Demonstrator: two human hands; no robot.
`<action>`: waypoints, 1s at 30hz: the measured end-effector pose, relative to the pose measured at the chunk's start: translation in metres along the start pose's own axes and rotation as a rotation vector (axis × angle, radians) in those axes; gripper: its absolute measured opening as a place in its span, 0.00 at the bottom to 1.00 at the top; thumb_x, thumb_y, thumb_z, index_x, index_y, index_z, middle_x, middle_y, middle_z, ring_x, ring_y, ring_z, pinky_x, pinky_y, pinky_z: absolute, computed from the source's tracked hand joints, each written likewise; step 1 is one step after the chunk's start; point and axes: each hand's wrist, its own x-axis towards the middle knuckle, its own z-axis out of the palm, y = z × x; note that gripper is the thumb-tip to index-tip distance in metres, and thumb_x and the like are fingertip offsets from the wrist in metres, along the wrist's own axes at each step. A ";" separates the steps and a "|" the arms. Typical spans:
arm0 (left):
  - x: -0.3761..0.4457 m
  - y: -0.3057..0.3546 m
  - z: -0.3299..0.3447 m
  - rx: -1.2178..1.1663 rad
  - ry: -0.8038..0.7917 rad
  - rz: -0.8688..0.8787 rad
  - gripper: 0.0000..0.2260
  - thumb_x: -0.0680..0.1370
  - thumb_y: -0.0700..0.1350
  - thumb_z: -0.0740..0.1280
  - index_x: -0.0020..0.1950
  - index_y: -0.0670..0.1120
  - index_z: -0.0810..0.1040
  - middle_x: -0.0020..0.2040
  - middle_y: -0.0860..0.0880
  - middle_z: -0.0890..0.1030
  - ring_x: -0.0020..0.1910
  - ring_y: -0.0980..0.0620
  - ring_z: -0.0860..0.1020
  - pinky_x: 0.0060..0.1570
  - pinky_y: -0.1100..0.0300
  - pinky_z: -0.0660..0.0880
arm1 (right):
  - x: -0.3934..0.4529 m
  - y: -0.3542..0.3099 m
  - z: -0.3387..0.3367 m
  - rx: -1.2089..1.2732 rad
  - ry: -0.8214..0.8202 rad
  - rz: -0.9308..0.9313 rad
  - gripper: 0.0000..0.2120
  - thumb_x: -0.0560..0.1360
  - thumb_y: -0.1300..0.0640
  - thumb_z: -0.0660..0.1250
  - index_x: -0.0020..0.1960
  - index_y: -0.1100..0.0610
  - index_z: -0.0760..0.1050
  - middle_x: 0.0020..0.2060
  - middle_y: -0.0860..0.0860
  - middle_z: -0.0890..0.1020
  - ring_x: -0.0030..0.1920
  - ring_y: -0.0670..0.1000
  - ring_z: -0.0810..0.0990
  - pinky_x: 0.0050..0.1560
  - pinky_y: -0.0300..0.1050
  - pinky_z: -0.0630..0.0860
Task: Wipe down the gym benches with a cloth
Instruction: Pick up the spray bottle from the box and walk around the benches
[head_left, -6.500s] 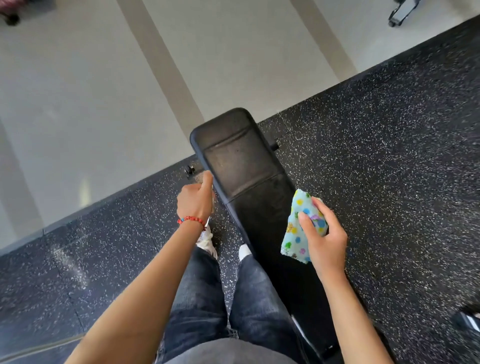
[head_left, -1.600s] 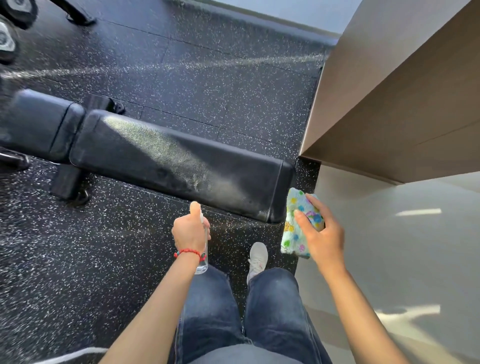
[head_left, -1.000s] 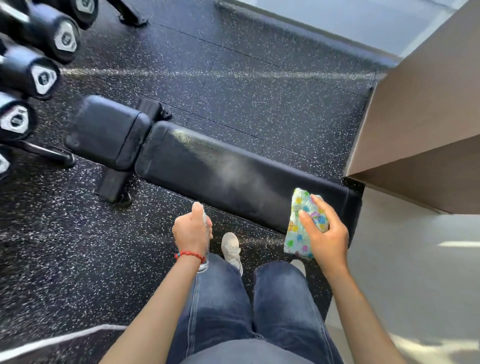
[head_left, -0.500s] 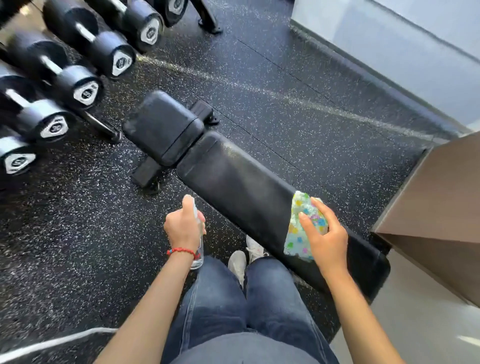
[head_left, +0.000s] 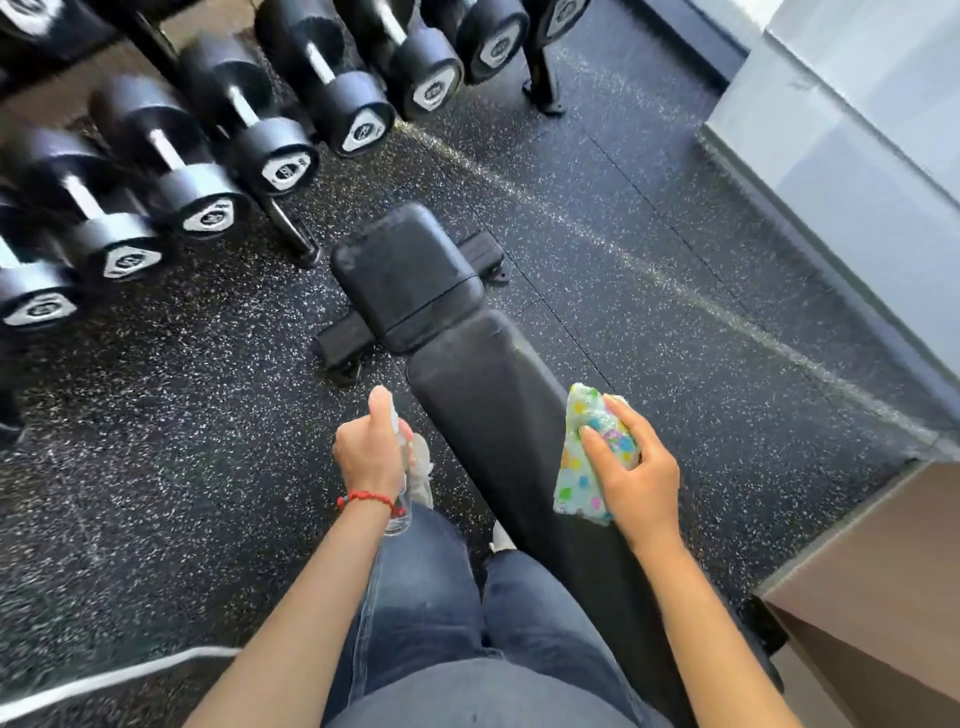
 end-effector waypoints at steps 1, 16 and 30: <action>0.009 0.005 -0.002 -0.008 0.015 -0.001 0.28 0.69 0.62 0.56 0.19 0.43 0.75 0.19 0.44 0.74 0.24 0.44 0.74 0.37 0.51 0.75 | 0.005 -0.005 0.008 -0.004 -0.016 0.000 0.17 0.70 0.59 0.72 0.57 0.49 0.75 0.49 0.31 0.74 0.47 0.25 0.73 0.50 0.23 0.67; 0.173 0.077 -0.050 -0.092 0.011 -0.034 0.24 0.70 0.56 0.57 0.19 0.43 0.73 0.16 0.47 0.71 0.19 0.48 0.70 0.26 0.60 0.68 | 0.074 -0.092 0.160 0.001 -0.021 0.034 0.17 0.70 0.62 0.72 0.56 0.48 0.75 0.52 0.38 0.77 0.48 0.26 0.73 0.51 0.21 0.66; 0.235 0.100 -0.107 -0.163 -0.038 0.084 0.25 0.65 0.63 0.55 0.19 0.45 0.74 0.18 0.46 0.73 0.20 0.51 0.71 0.33 0.58 0.70 | 0.104 -0.154 0.263 -0.058 -0.197 -0.055 0.18 0.70 0.57 0.72 0.56 0.42 0.75 0.46 0.31 0.76 0.46 0.28 0.75 0.48 0.21 0.68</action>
